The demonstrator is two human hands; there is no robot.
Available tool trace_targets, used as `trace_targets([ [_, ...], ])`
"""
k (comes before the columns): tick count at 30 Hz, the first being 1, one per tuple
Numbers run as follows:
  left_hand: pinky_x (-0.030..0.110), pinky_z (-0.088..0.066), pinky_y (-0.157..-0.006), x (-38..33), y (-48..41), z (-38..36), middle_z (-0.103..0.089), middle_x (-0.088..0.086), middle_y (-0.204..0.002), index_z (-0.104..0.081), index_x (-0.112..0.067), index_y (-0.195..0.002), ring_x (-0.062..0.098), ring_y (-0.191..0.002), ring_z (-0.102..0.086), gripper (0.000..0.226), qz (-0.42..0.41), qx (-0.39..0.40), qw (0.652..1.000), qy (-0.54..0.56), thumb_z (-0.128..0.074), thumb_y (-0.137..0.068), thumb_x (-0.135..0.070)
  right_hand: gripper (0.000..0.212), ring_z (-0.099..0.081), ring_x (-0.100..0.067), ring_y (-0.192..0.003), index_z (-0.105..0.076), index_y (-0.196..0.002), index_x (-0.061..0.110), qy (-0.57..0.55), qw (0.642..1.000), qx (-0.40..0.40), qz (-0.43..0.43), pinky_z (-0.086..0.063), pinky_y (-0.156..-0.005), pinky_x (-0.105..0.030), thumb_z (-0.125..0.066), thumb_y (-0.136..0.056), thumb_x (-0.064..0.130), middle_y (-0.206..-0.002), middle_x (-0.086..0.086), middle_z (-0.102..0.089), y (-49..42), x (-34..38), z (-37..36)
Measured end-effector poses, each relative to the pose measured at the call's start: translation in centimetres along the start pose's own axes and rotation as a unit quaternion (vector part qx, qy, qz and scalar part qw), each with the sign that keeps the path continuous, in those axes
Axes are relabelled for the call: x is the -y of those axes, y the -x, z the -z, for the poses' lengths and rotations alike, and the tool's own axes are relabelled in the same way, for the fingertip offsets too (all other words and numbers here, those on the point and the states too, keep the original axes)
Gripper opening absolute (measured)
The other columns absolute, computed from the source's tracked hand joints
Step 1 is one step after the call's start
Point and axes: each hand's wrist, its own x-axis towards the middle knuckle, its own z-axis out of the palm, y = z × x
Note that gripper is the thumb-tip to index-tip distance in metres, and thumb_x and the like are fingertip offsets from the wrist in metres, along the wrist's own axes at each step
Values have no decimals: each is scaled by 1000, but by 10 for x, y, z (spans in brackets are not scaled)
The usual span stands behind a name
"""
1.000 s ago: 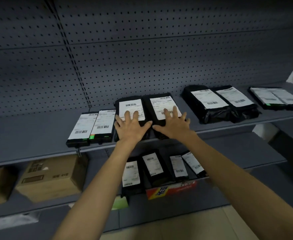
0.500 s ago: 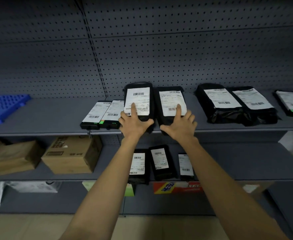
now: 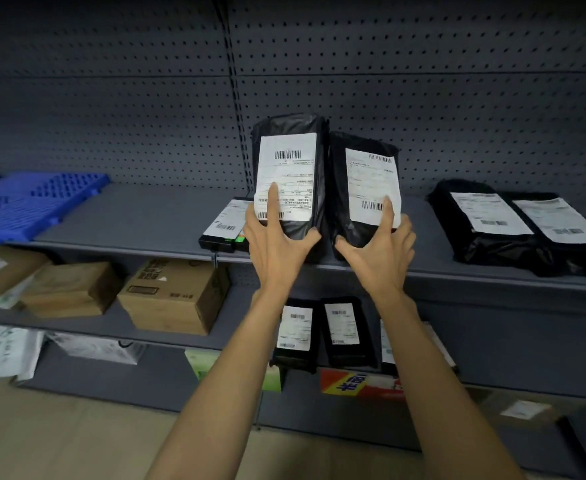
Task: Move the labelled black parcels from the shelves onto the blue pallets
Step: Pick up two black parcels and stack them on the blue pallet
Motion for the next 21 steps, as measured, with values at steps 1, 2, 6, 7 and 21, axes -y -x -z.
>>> trace_targets([
  [1,48,-45,-89,6,-3,8,-22,16,-153,-13,-49,-149,33,-134,-28,99,-1,-9,1000,0,-61,-64,-63,110,-26,-36,-136,-12,-154,30,-6,1000,2,8,-27,-109,-51,-71,-67,60,-154,-18,-20,2,10,-4],
  [2,48,-46,-90,14,-7,16,-21,15,-153,-13,-50,-149,33,-135,-28,99,0,-18,1000,-2,-62,-64,-63,110,-25,-36,-137,-12,-154,30,-11,1000,6,14,-27,-110,-50,-71,-67,60,-155,-17,-20,5,21,-8],
  [6,51,-49,-85,62,-26,64,-23,12,-152,-12,-51,-149,34,-132,-31,98,22,-55,998,-28,-61,-64,-62,110,-26,-35,-136,-12,-154,30,-34,998,33,43,-26,-111,-48,-71,-66,61,-154,-16,-22,20,76,-39],
  [7,51,-49,-84,77,-32,80,-23,12,-152,-12,-51,-149,34,-131,-31,98,24,-65,997,-36,-60,-64,-62,110,-26,-35,-136,-13,-154,31,-40,997,39,50,-26,-111,-48,-71,-66,61,-155,-16,-22,25,93,-49],
  [21,48,-47,-92,310,-109,389,-30,5,-147,-14,-46,-150,28,-132,-33,100,105,-245,957,-115,-65,-64,-58,108,-22,-36,-139,-13,-154,32,-183,950,173,187,-24,-112,-49,-73,-68,57,-157,-13,-19,176,412,-228],
])
